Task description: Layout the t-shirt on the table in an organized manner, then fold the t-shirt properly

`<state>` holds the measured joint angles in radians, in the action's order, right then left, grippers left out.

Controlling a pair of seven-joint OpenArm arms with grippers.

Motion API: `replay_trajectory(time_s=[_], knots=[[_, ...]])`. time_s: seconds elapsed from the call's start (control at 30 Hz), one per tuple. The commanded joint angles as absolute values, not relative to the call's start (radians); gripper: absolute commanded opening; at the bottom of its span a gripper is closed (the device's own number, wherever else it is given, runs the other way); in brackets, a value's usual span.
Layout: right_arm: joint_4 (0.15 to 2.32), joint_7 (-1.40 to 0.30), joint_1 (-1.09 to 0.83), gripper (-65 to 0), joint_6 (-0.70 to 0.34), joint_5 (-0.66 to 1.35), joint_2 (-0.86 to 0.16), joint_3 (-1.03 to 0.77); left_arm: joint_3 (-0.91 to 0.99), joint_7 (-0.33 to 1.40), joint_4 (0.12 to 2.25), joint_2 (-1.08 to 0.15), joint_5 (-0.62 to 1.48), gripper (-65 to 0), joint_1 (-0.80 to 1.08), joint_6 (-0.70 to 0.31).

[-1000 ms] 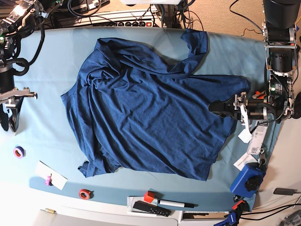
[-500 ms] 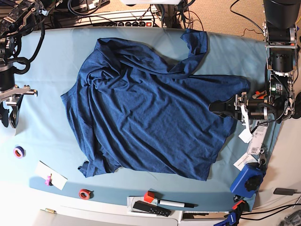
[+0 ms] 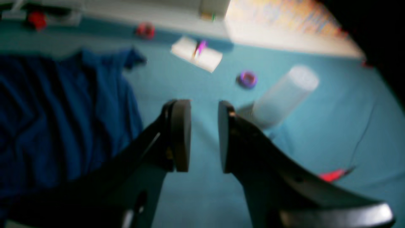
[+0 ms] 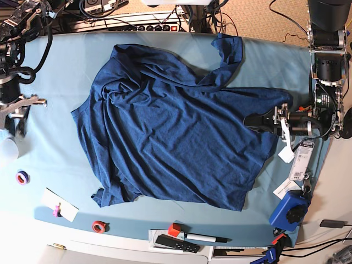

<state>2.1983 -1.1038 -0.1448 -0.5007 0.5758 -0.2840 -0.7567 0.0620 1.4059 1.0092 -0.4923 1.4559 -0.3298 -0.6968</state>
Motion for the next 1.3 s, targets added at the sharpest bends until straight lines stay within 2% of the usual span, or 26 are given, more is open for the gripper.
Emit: replay_trajectory(time_s=[0.0,0.13,0.3,0.57,0.63,0.7,0.77,0.97,1.13,1.27], knots=[[2.21,-1.084,-0.147,-49.6,-0.507,0.609,-0.282,-0.76,0.068,1.396,1.026,-0.506,1.484,-32.5,-0.348,-0.698],[2.21,-1.027,-0.215,-49.6,-0.596,0.66,-0.218,-0.76,0.068,1.396,1.026,-0.492,1.484,-38.0,-0.324,-0.698],[2.21,-1.001,-0.272,-49.6,-0.66,0.663,-0.158,-0.76,0.069,1.396,1.026,-0.448,1.484,-38.0,-0.307,-0.698],[2.189,-0.98,-0.3,-49.3,-0.666,0.583,-0.155,-0.76,0.158,1.396,1.183,-0.427,1.484,-38.0,-0.308,-0.698],[2.141,-1.024,-0.318,-45.3,-0.698,0.604,-0.155,-0.76,0.18,1.396,1.253,-0.427,1.484,-36.8,-0.307,-0.698],[2.074,-1.101,-0.341,-38.6,-0.698,0.689,-0.155,-0.759,0.179,1.396,1.313,-0.429,1.484,-31.9,-0.304,-0.698],[2.005,-1.18,-0.366,-35.5,-0.698,0.797,-0.154,-0.759,0.179,1.396,1.354,-0.429,1.484,-30.1,-0.295,-0.698],[1.903,-1.254,-0.443,-35.5,-0.698,1.079,-0.136,-0.76,0.179,1.396,1.389,-0.429,1.484,-30.0,-0.26,-0.698],[1.903,-1.332,-0.481,-35.5,-0.698,1.205,-0.018,-0.759,0.179,1.396,1.389,-0.429,1.484,-30.0,-0.257,-0.698],[1.909,-1.34,-0.481,-35.5,-0.698,1.219,0.068,-0.759,0.179,1.396,1.389,-0.429,1.484,-30.0,-0.257,-0.698]])
